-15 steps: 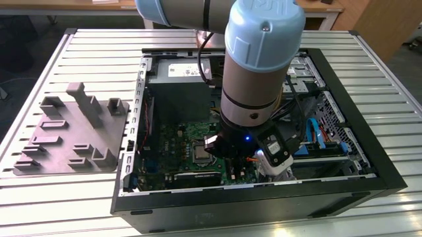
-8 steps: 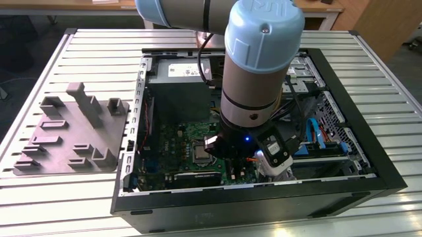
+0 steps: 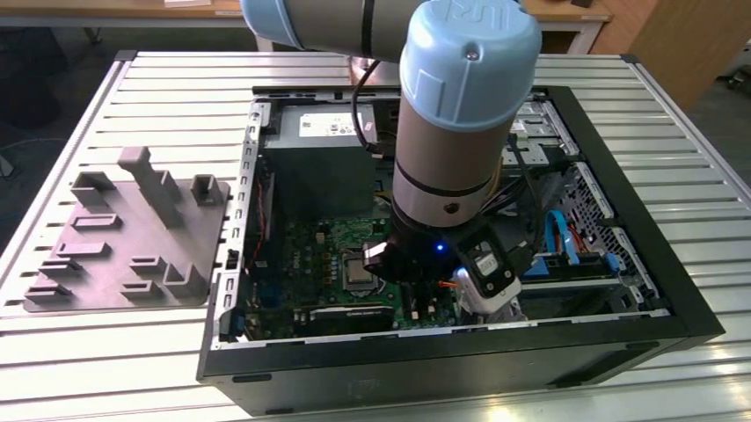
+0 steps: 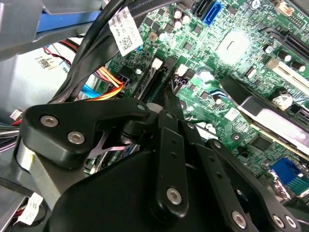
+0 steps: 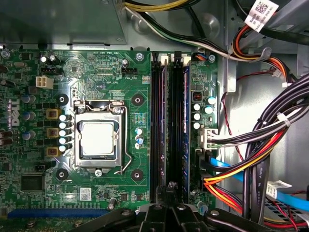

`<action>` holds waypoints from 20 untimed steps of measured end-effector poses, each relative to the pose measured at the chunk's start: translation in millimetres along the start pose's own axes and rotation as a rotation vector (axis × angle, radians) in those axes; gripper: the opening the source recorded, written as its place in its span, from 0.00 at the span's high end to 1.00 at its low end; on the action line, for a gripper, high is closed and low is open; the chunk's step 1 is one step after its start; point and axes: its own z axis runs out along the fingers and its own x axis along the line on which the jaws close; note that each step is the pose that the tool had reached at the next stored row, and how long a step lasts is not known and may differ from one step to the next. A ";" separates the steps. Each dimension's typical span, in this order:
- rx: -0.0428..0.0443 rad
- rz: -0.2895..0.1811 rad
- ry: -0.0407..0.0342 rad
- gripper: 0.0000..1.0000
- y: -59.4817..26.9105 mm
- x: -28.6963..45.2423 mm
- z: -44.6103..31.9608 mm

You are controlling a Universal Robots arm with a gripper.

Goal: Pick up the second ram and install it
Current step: 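Press down the second ram until it locks into place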

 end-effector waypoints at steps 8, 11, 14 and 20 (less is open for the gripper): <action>0.0000 0.000 0.0000 0.90 0.0 0.1 1.0; -0.0002 0.000 0.0000 0.90 0.0 0.0 1.2; -0.0002 0.000 0.0000 0.90 0.0 0.0 1.3; -0.0001 0.000 0.0000 0.90 0.0 0.1 2.2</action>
